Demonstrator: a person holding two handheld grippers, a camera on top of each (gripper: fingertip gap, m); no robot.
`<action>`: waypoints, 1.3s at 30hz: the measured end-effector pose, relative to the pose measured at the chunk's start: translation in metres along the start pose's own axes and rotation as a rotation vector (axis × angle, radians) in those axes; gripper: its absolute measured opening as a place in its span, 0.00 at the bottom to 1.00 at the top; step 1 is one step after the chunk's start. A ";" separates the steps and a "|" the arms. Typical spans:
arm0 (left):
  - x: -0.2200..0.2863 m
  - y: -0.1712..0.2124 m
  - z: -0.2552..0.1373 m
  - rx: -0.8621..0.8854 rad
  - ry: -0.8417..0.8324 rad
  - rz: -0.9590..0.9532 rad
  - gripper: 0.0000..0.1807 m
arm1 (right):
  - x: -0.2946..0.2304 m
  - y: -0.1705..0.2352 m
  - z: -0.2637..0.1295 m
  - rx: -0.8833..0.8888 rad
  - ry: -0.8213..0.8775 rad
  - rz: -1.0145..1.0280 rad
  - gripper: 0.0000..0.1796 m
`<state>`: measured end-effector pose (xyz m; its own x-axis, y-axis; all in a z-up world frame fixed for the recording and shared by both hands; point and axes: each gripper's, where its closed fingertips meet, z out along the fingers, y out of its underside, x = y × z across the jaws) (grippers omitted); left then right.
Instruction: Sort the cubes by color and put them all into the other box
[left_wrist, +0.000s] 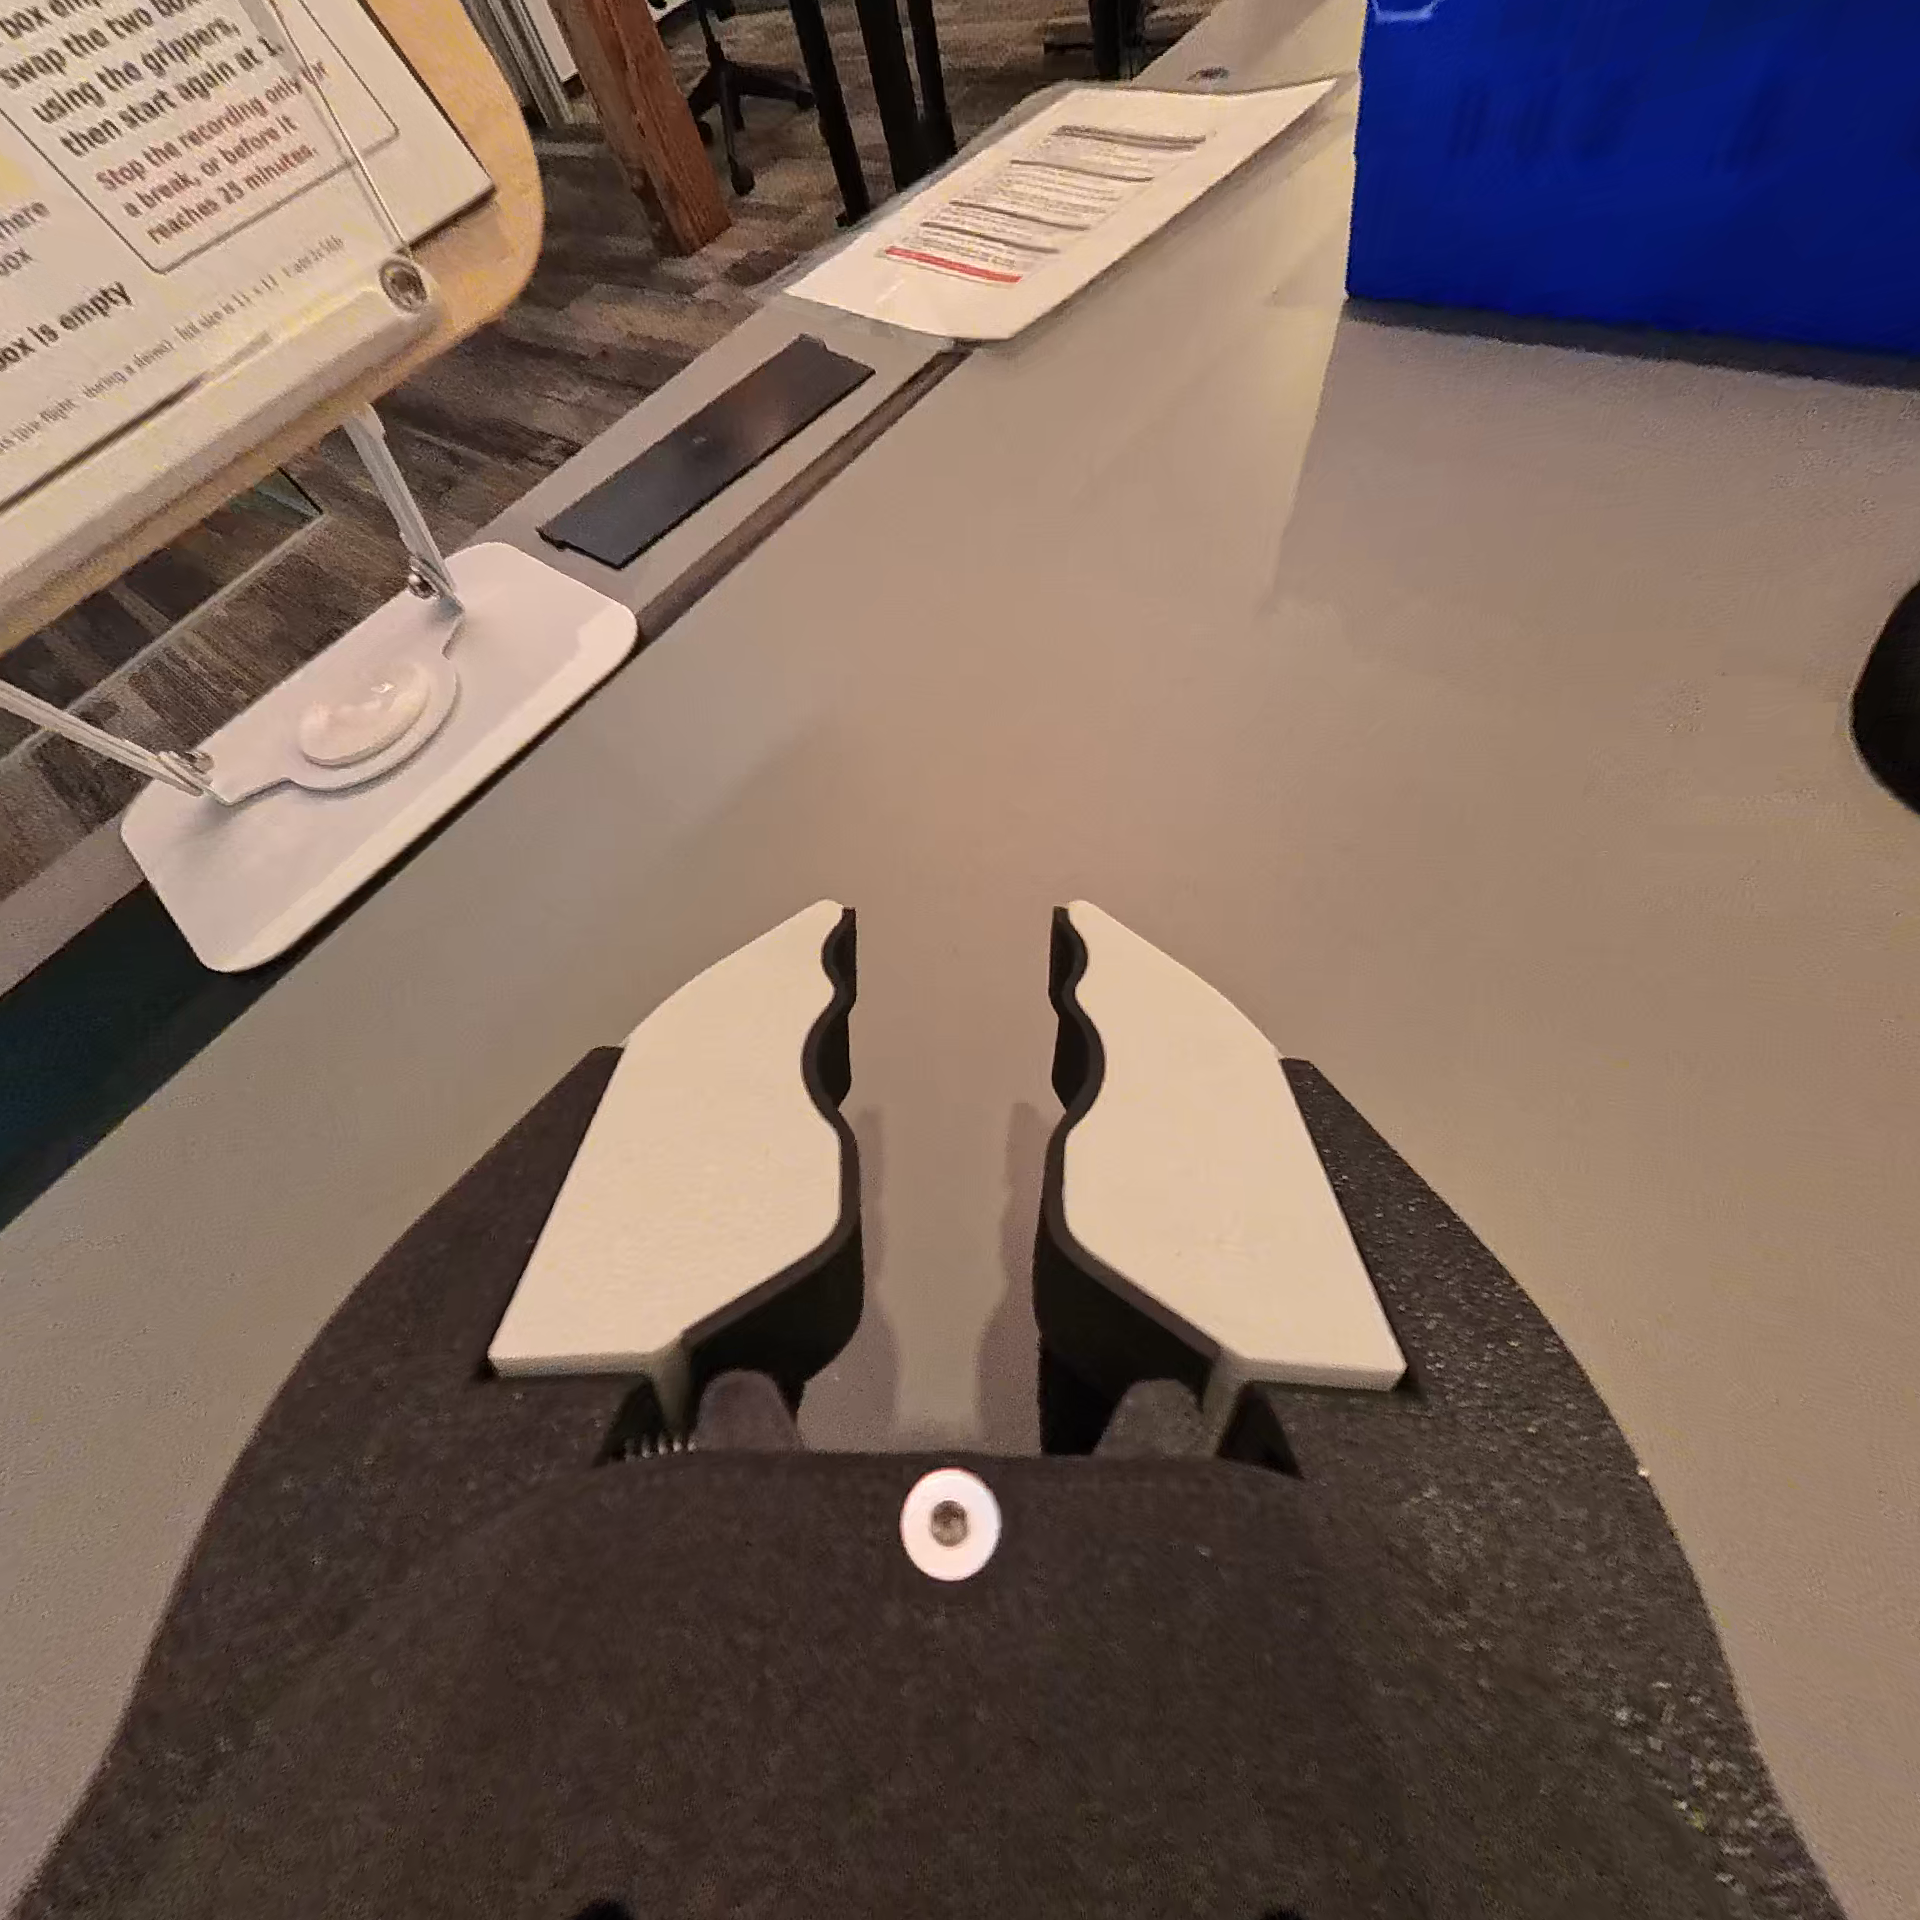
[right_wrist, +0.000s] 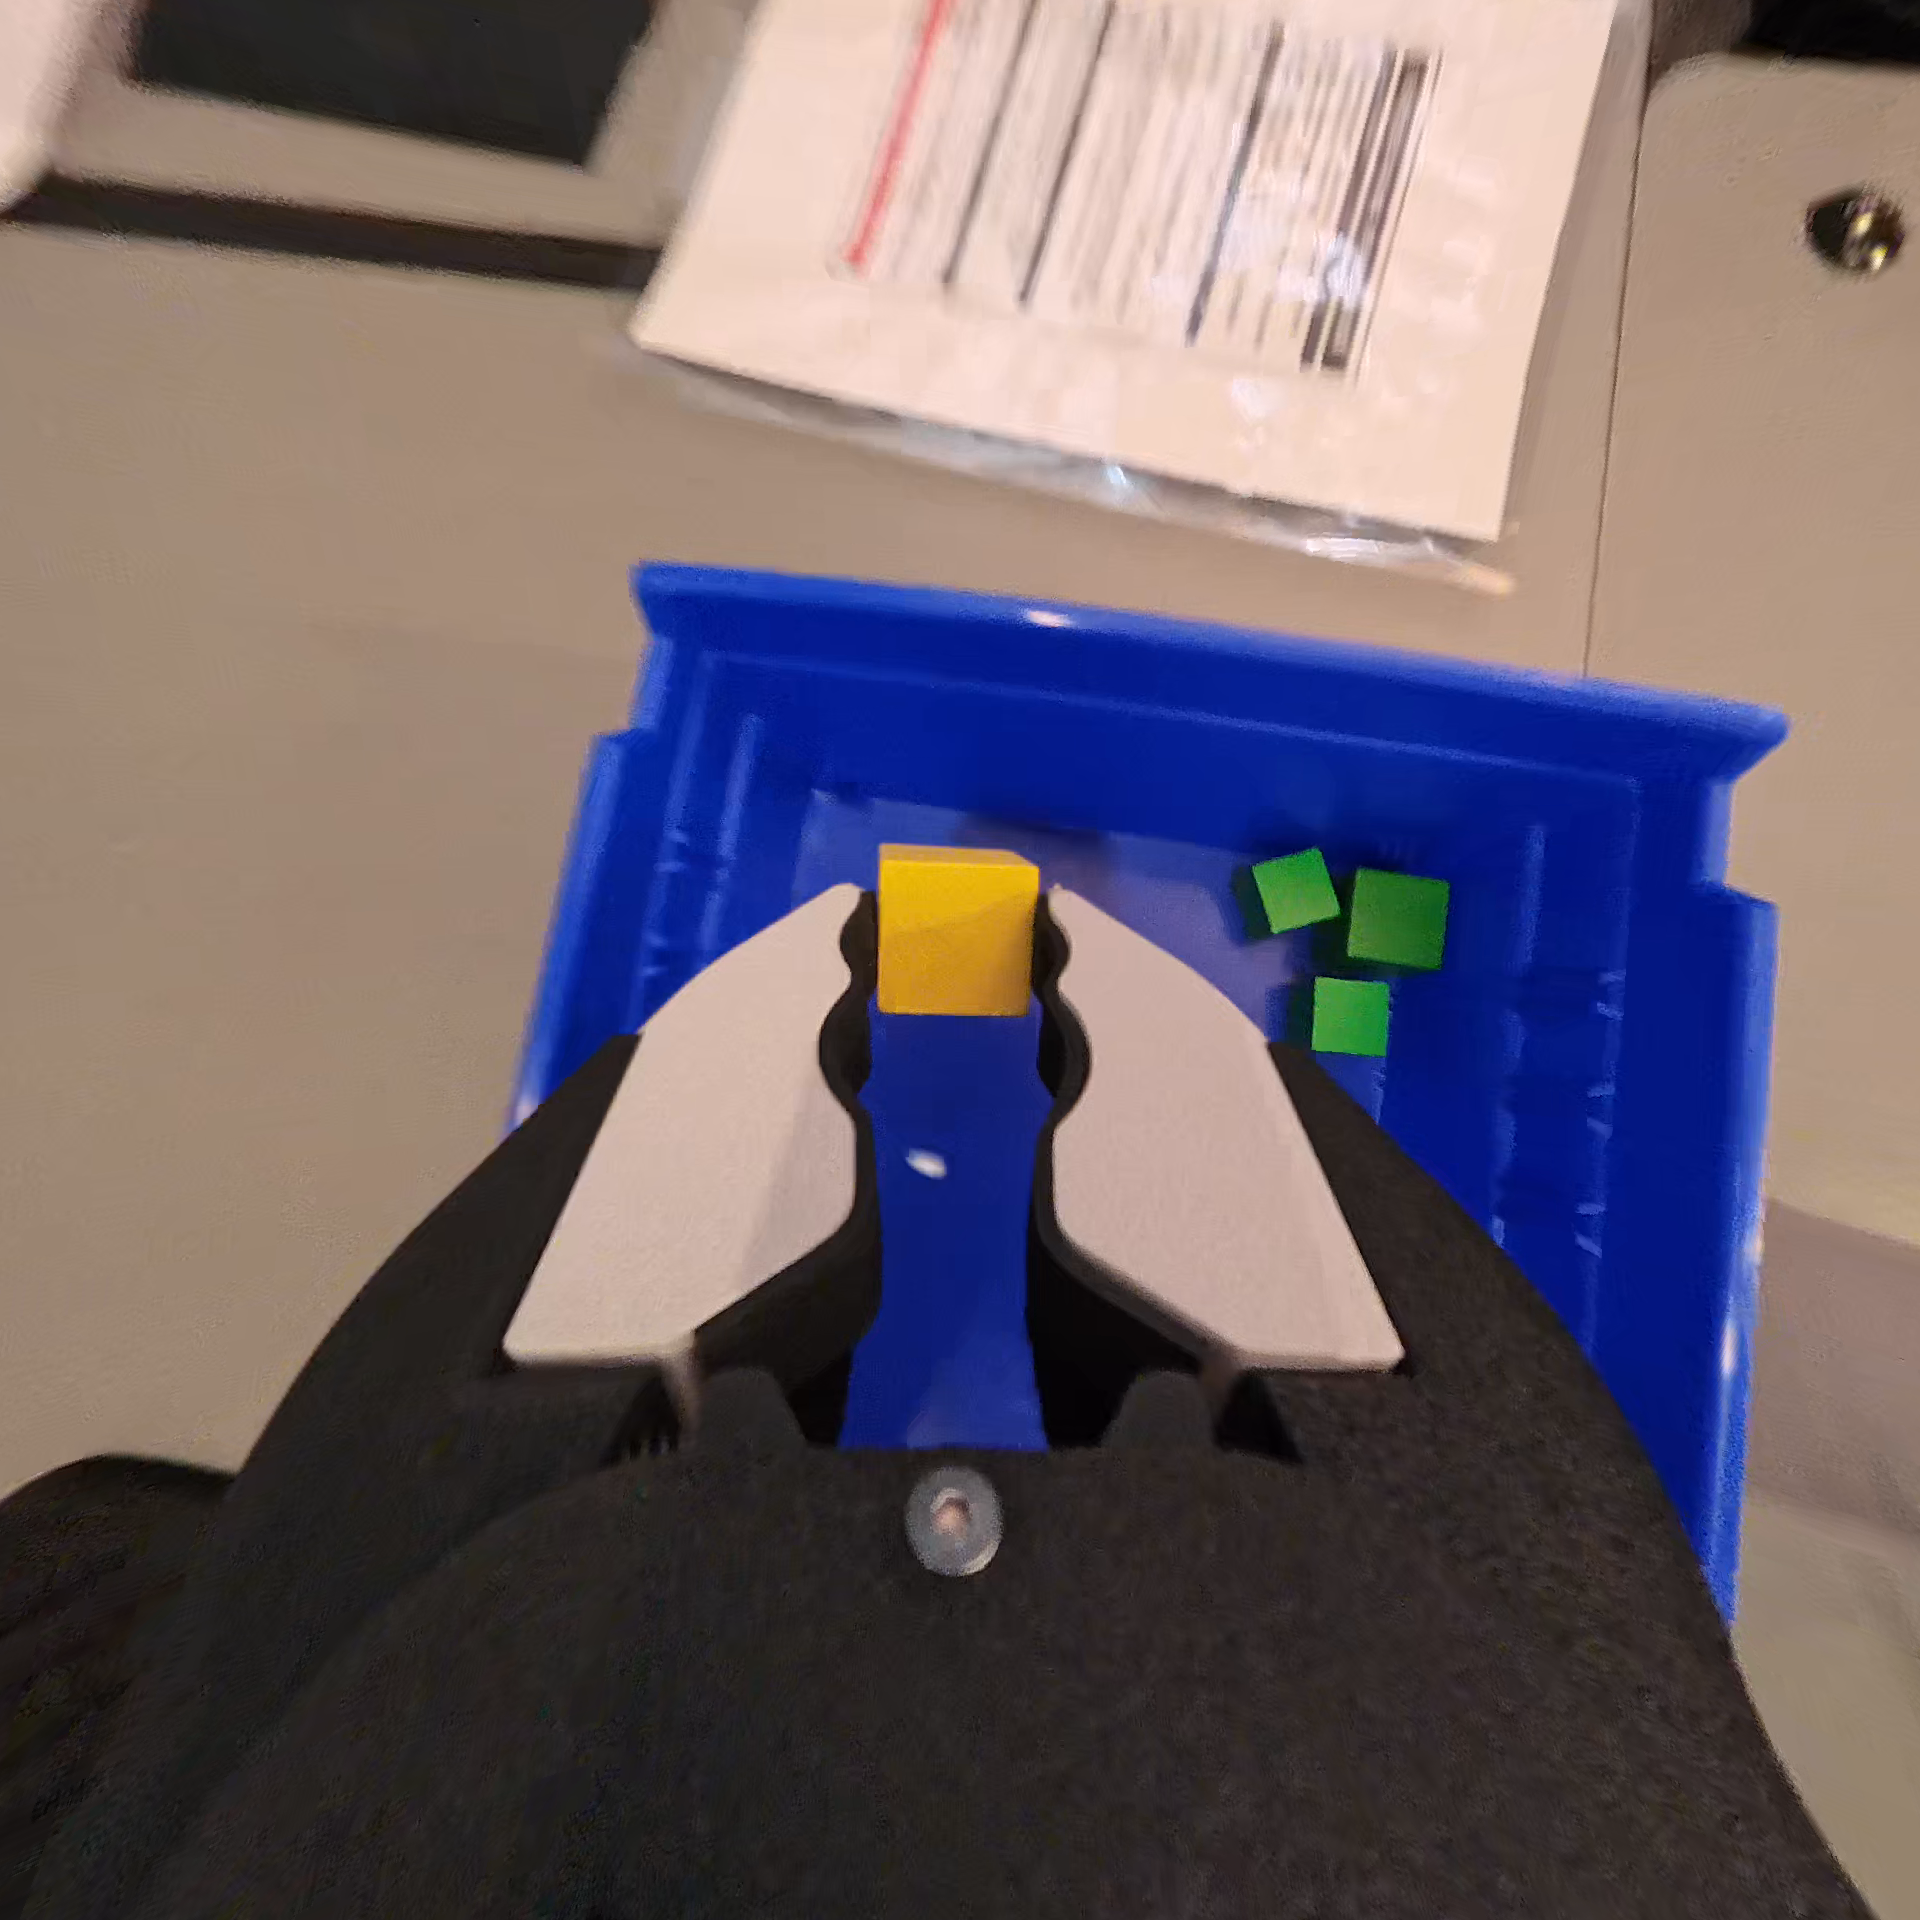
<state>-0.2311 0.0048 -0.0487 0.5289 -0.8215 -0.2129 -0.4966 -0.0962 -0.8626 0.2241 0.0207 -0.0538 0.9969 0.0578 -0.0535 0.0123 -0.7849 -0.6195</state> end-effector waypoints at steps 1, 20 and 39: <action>-0.001 -0.004 -0.001 0.008 0.001 -0.008 0.19 | 0.002 0.007 0.011 -0.045 0.011 -0.017 0.16; 0.005 -0.017 -0.019 0.018 -0.025 0.049 0.19 | -0.019 0.036 0.097 -0.227 -0.097 -0.130 0.21; -0.123 0.060 -0.204 0.079 -0.587 -0.398 0.22 | -0.168 -0.081 -0.186 0.638 -0.357 -0.179 0.25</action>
<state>-0.4663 -0.0141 0.0192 0.9541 -0.2918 -0.0676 -0.1490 -0.2664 -0.9523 0.0702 -0.0401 0.1511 0.8968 0.4325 -0.0930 0.0159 -0.2415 -0.9703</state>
